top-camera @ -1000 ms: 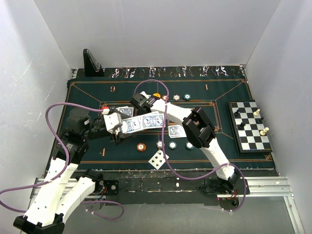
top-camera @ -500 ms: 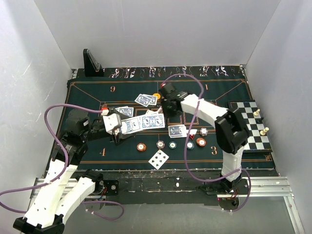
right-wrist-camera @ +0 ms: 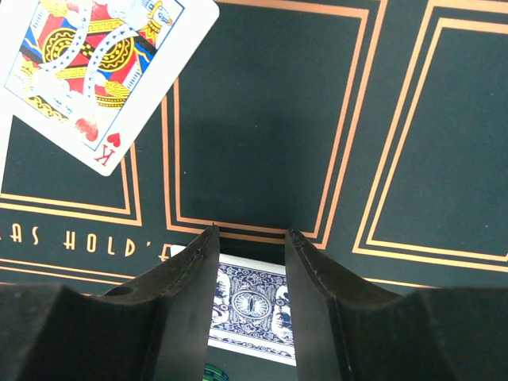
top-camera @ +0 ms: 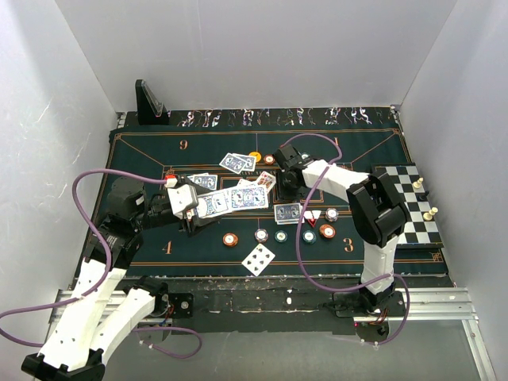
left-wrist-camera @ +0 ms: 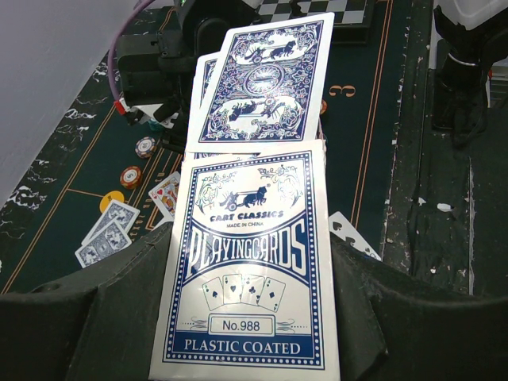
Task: Distribute texas hold em gaming equipment
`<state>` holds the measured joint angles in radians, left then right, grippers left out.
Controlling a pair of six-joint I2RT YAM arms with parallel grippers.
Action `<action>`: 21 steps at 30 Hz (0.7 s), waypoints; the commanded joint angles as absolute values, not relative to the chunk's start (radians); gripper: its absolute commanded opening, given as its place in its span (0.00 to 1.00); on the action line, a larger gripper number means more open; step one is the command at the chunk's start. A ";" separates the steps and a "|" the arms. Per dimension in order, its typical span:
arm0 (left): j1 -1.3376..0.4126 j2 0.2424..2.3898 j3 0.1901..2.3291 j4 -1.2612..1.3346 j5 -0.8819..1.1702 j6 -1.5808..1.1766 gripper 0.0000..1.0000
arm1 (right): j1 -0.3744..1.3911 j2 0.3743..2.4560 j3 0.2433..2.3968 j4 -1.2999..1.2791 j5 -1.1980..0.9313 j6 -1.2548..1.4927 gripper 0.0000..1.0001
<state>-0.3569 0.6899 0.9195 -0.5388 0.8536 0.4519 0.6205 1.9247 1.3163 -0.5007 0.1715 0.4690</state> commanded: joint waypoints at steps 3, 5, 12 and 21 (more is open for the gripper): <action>-0.353 0.675 0.940 -0.526 0.859 0.453 0.00 | 0.621 1.859 1.237 -0.471 0.172 0.514 0.44; -0.353 0.675 0.936 -0.523 0.862 0.448 0.00 | 0.621 1.830 1.203 -0.471 0.172 0.517 0.43; -0.353 0.675 0.934 -0.515 0.865 0.446 0.00 | 0.621 1.752 1.118 -0.495 0.179 0.535 0.39; -0.353 0.678 0.928 -0.514 0.865 0.446 0.00 | 0.621 1.582 1.261 -0.627 0.169 0.543 0.43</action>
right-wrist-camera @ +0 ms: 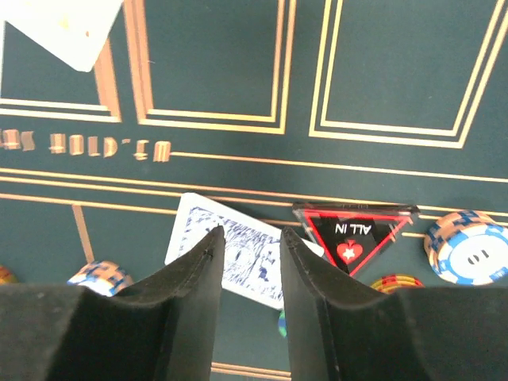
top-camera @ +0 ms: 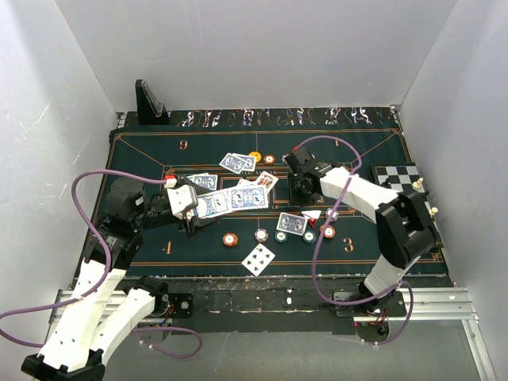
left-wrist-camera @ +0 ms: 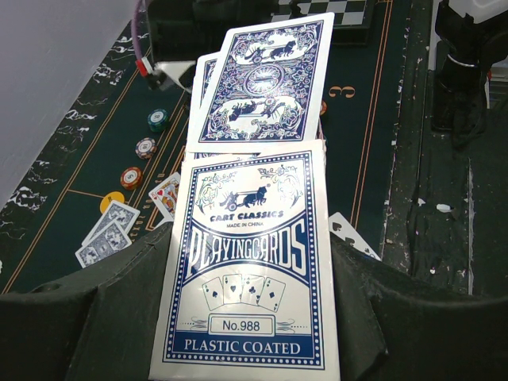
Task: Distribute texas hold em gaming equipment
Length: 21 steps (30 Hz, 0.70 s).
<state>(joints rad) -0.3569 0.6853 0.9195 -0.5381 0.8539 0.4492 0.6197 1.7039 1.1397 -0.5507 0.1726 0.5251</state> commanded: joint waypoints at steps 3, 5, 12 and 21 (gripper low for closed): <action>-0.353 0.676 0.919 -0.512 0.865 0.456 0.00 | 0.611 1.496 1.345 -0.689 0.115 0.561 0.56; -0.354 0.680 0.914 -0.511 0.867 0.456 0.00 | 0.600 1.427 1.387 -0.707 0.057 0.580 0.64; -0.354 0.690 0.914 -0.502 0.876 0.454 0.00 | 0.490 1.224 1.390 -0.648 -0.345 0.682 0.84; -0.353 0.698 0.908 -0.492 0.881 0.462 0.00 | 0.465 1.137 1.289 -0.414 -0.682 0.888 0.88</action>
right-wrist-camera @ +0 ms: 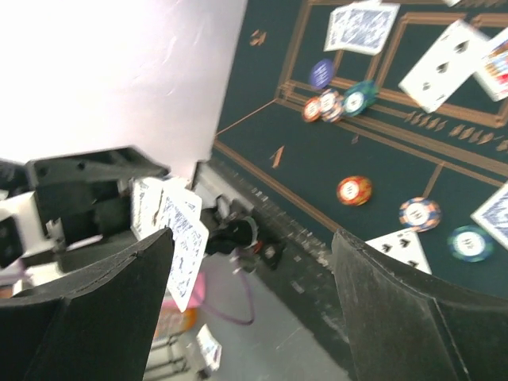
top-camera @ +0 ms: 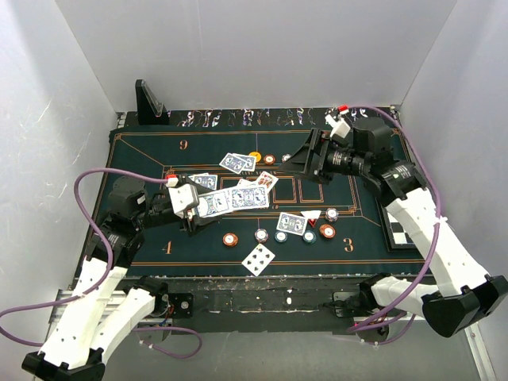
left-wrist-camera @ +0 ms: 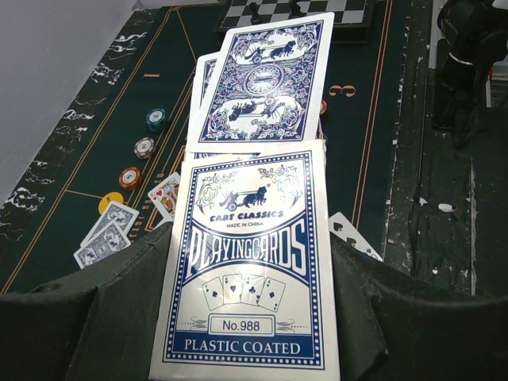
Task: Distribute texas hold em gaming equipment
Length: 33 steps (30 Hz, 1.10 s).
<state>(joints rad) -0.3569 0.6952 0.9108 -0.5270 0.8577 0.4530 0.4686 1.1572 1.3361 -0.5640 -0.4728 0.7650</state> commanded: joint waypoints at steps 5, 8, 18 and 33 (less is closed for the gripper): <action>-0.353 0.707 0.913 -0.486 0.884 0.460 0.00 | 0.505 1.146 1.256 -0.333 -0.732 0.931 0.89; -0.353 0.710 0.910 -0.482 0.884 0.462 0.00 | 0.564 1.170 1.281 -0.356 -0.715 0.913 0.89; -0.354 0.732 0.917 -0.446 0.881 0.453 0.00 | 0.706 1.241 1.253 -0.325 -0.687 0.940 0.91; -0.353 0.741 0.931 -0.434 0.885 0.440 0.00 | 0.729 1.244 1.160 -0.218 -0.683 1.020 0.67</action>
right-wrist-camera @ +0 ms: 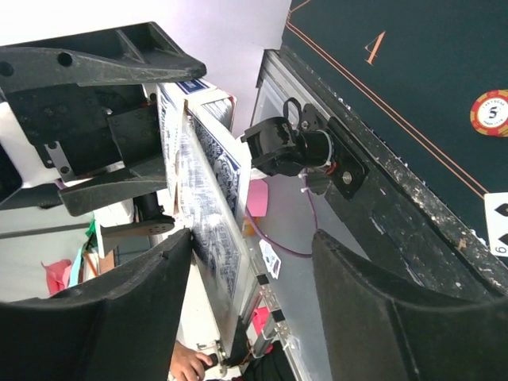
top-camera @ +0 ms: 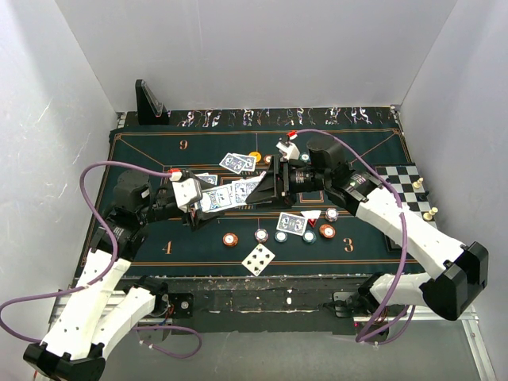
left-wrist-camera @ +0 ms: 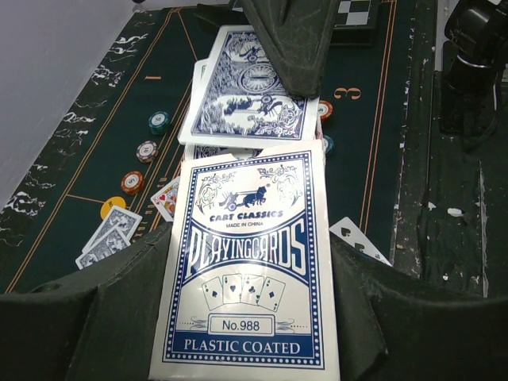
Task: Distribute texas hold em gaming equipment
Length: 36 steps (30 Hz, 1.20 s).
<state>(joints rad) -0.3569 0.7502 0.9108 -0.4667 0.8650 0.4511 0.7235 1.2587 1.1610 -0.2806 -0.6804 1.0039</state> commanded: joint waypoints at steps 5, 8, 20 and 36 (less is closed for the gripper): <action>-0.353 0.739 0.931 -0.433 0.888 0.437 0.00 | 0.727 1.233 1.181 -0.267 -0.664 0.994 0.43; -0.353 0.738 0.931 -0.434 0.887 0.436 0.00 | 0.727 1.224 1.190 -0.296 -0.650 0.976 0.41; -0.353 0.727 0.928 -0.434 0.884 0.437 0.00 | 0.689 1.169 1.227 -0.408 -0.629 0.920 0.36; -0.353 0.719 0.927 -0.442 0.879 0.449 0.00 | 0.637 1.104 1.322 -0.468 -0.670 0.890 0.22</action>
